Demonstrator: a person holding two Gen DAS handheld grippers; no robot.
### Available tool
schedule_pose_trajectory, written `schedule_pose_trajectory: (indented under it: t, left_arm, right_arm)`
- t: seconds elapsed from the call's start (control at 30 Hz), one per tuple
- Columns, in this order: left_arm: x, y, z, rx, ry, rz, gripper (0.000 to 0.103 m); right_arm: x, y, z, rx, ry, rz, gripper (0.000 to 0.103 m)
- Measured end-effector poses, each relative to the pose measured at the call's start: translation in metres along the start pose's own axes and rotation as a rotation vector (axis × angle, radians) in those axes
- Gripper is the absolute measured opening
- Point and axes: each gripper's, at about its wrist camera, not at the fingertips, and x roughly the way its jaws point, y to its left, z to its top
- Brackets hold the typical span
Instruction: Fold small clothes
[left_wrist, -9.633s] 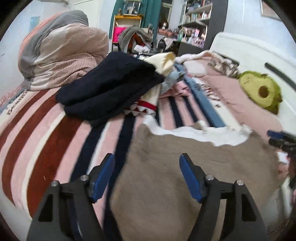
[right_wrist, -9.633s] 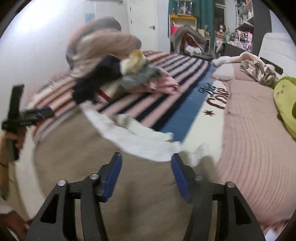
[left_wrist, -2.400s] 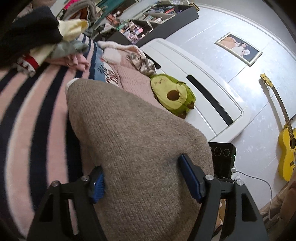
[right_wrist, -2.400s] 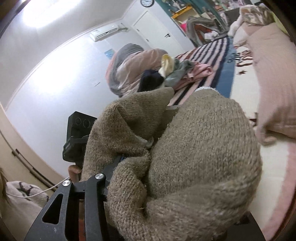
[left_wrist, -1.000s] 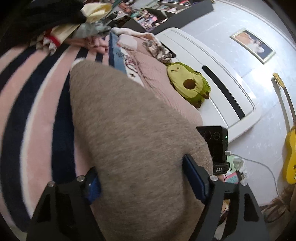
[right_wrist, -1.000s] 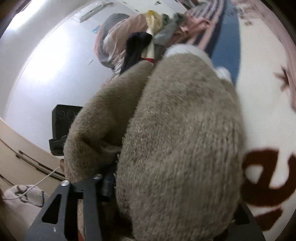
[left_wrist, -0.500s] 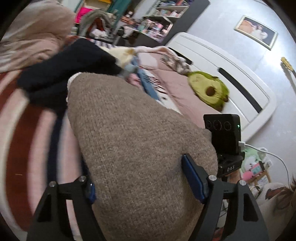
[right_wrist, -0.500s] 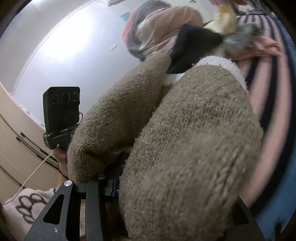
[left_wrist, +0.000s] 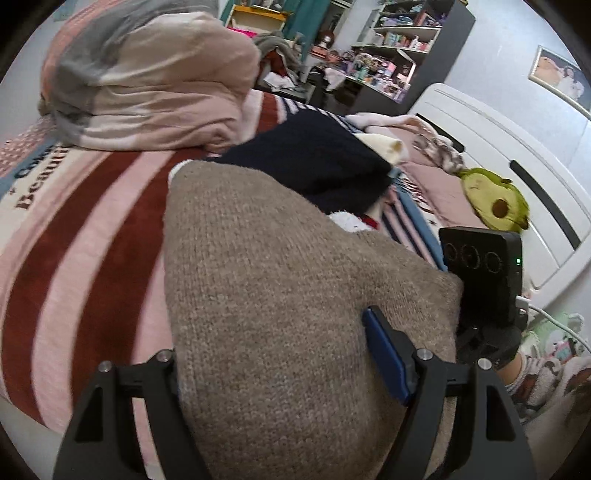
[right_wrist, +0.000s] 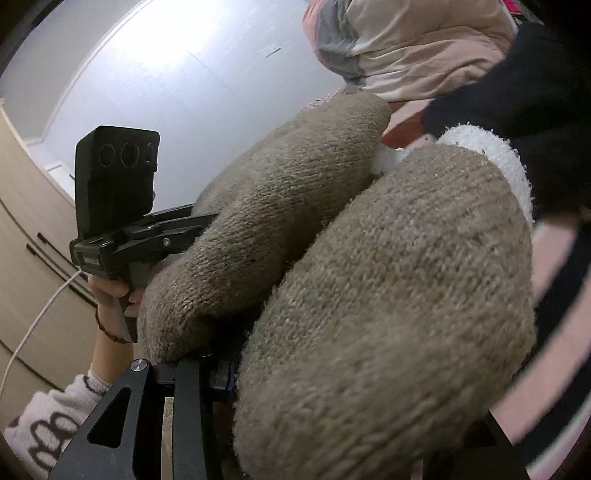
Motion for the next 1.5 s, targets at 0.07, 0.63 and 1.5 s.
schedule_pose_trajectory:
  t: [0.07, 0.63, 1.5]
  left_arm:
    - [0.009, 0.015, 0.000, -0.021, 0.016, 0.016, 0.074]
    - [0.017, 0.026, -0.023, -0.093, -0.037, 0.095, 0.079]
    - [-0.038, -0.052, -0.034, 0.010, -0.141, 0.507, 0.079]
  right_arm:
    - [0.009, 0.000, 0.000, -0.002, 0.004, -0.001, 0.038]
    - [-0.024, 0.000, -0.021, -0.015, 0.018, -0.145, 0.058]
    - [-0.082, 0.013, -0.061, 0.001, -0.056, -0.167, 0.068]
